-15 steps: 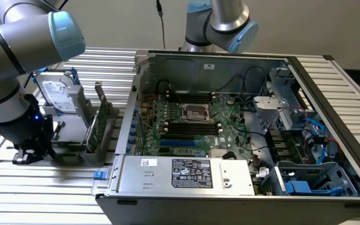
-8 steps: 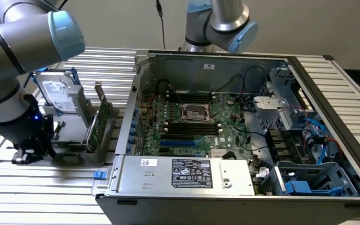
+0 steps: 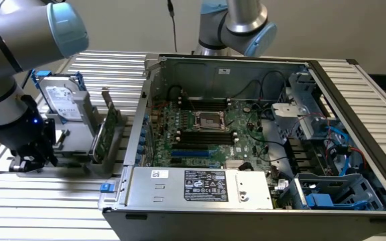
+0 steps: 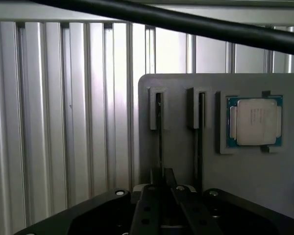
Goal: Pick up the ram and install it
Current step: 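Pick up the ram and move it above insertion slot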
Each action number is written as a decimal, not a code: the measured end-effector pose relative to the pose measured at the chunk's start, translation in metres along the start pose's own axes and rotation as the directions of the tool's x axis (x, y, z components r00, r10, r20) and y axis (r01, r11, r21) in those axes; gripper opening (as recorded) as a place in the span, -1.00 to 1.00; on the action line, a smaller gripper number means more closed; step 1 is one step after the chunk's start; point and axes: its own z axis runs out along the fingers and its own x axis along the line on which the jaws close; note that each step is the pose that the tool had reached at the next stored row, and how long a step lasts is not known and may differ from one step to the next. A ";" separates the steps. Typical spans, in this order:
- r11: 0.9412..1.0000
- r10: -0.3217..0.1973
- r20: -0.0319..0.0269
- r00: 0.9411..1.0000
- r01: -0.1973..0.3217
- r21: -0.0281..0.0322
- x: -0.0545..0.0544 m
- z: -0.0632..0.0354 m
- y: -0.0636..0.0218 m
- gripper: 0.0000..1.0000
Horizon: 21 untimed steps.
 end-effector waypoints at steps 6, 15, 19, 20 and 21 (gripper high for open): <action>1.000 0.005 0.000 1.000 -0.005 0.000 -0.001 -0.0181 0.0004 -0.72; 1.000 0.011 0.001 1.000 -0.011 0.001 -0.008 -0.0458 0.0008 -0.72; 1.000 0.012 0.000 1.000 -0.012 0.001 -0.013 -0.0585 -0.0002 -0.72; 1.000 0.012 0.000 1.000 -0.012 0.000 -0.014 -0.0620 -0.0006 -0.72; 1.000 0.012 0.000 1.000 -0.012 0.001 -0.015 -0.0653 -0.0012 -0.72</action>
